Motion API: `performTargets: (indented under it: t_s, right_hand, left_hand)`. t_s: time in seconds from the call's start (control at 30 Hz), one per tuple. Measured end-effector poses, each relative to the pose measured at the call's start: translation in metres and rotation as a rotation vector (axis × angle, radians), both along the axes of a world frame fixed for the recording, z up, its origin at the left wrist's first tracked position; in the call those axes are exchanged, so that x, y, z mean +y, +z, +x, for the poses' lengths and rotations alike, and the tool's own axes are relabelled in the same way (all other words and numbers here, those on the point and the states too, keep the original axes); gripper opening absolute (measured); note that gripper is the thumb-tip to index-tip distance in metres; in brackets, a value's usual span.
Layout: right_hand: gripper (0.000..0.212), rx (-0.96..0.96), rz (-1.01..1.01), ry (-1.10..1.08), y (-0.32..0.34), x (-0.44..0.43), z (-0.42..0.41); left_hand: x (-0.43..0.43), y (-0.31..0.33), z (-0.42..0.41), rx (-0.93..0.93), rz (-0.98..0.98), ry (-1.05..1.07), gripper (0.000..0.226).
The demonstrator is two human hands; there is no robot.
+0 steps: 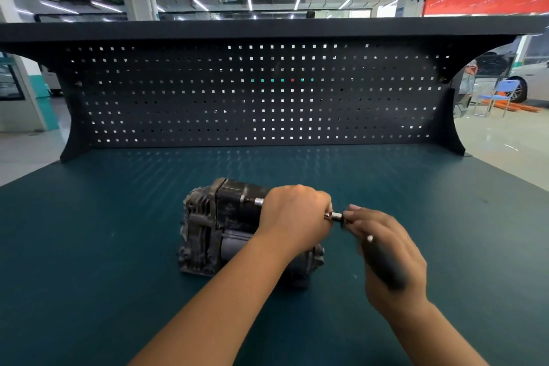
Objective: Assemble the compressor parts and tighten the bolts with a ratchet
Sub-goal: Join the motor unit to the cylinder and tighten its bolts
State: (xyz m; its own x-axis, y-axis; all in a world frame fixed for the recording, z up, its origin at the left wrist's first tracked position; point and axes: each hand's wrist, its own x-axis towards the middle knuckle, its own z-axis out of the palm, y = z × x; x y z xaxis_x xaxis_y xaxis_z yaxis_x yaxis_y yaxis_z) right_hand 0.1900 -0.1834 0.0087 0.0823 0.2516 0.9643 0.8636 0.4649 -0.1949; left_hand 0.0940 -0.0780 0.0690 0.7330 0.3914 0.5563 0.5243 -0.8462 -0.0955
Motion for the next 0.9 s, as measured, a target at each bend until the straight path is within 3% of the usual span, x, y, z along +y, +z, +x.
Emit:
performTargets:
  t_s: [0.1, 0.2, 0.33, 0.4, 0.5, 0.6, 0.73, 0.8, 0.9]
  right_hand:
    - [0.008, 0.436, -0.102, -0.055, 0.029, 0.010, -0.005]
    - [0.010, 0.693, -0.356, -0.080, 0.055, 0.028, 0.013]
    - [0.026, 1.171, -0.799, 0.201, 0.059, 0.036, 0.030]
    - [0.025, 1.220, -0.828, 0.244, 0.049, 0.032, 0.029]
    - [0.004, 1.012, -0.529, 0.167, 0.041, 0.025, 0.023]
    - [0.021, 0.501, -0.158, 0.005, 0.042, 0.008, 0.010]
    - [0.014, -0.061, 0.026, -0.018, 0.006, -0.010, -0.004]
    - [0.020, -0.178, 0.068, -0.058, -0.013, -0.013, -0.004]
    - [0.021, -0.149, 0.054, -0.045, -0.014, -0.012, -0.005]
  left_hand:
    - [-0.004, 0.002, -0.002, 0.046, 0.046, 0.016, 0.006]
    - [0.000, -0.002, 0.000, -0.017, 0.048, -0.009, 0.012]
    - [-0.004, 0.002, -0.004, -0.016, 0.044, -0.040, 0.007]
    - [-0.006, 0.004, -0.006, -0.014, 0.021, -0.048, 0.008]
    - [-0.004, 0.003, -0.005, -0.024, 0.031, -0.038, 0.011]
    - [-0.003, 0.000, -0.002, -0.062, 0.046, -0.025, 0.009]
    - [0.003, -0.005, 0.002, -0.031, 0.014, 0.010, 0.017]
    - [0.002, -0.005, 0.001, -0.013, -0.002, -0.005, 0.019]
    - [0.001, -0.003, 0.001, -0.006, 0.001, -0.005, 0.019]
